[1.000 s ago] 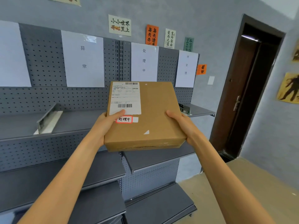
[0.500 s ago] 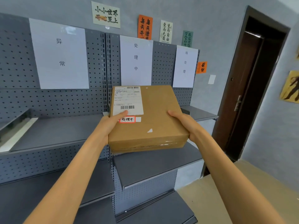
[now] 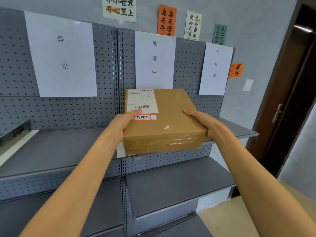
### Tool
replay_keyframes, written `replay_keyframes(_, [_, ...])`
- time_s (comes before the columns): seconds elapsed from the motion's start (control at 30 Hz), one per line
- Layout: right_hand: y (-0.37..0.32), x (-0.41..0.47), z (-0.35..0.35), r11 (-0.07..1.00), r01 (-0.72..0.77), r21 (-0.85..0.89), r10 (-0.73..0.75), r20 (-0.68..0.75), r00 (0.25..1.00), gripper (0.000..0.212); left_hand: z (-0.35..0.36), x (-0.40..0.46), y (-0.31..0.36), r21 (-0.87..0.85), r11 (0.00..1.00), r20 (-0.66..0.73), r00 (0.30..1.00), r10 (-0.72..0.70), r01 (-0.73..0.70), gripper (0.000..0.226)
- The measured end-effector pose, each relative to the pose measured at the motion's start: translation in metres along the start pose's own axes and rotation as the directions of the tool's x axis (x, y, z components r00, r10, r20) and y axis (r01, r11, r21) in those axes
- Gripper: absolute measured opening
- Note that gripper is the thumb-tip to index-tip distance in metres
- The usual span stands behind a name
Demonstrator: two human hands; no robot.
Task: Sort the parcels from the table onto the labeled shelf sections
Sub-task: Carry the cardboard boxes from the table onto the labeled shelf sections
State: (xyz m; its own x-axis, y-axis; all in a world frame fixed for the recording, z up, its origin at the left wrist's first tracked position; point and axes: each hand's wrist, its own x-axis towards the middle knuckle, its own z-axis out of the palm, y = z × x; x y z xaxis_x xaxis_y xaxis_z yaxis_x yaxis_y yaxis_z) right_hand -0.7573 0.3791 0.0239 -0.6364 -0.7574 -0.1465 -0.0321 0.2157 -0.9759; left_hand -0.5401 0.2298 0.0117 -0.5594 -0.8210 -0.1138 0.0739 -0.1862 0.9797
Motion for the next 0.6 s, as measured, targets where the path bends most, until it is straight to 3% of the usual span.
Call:
replay_keyframes(0.3, [-0.001, 0.078, -0.021, 0.999, -0.03, -0.02, 0.032, 0.122, 0.992, 0.054, 0.028, 0.042, 0.0, 0.005, 1.0, -0.113, 0.994, -0.011, 0.012, 0.011])
replay_keyframes(0.5, [-0.01, 0.126, -0.038, 0.999, -0.043, -0.029, 0.048, 0.211, 0.976, 0.057, 0.052, 0.071, -0.003, 0.013, 0.999, -0.203, 0.979, -0.036, 0.04, 0.015])
replay_keyframes(0.6, [-0.005, 0.143, -0.037, 0.997, -0.062, -0.037, 0.07, 0.254, 0.965, 0.045, 0.055, 0.082, -0.009, 0.031, 0.997, -0.263, 0.963, -0.06, 0.071, 0.023])
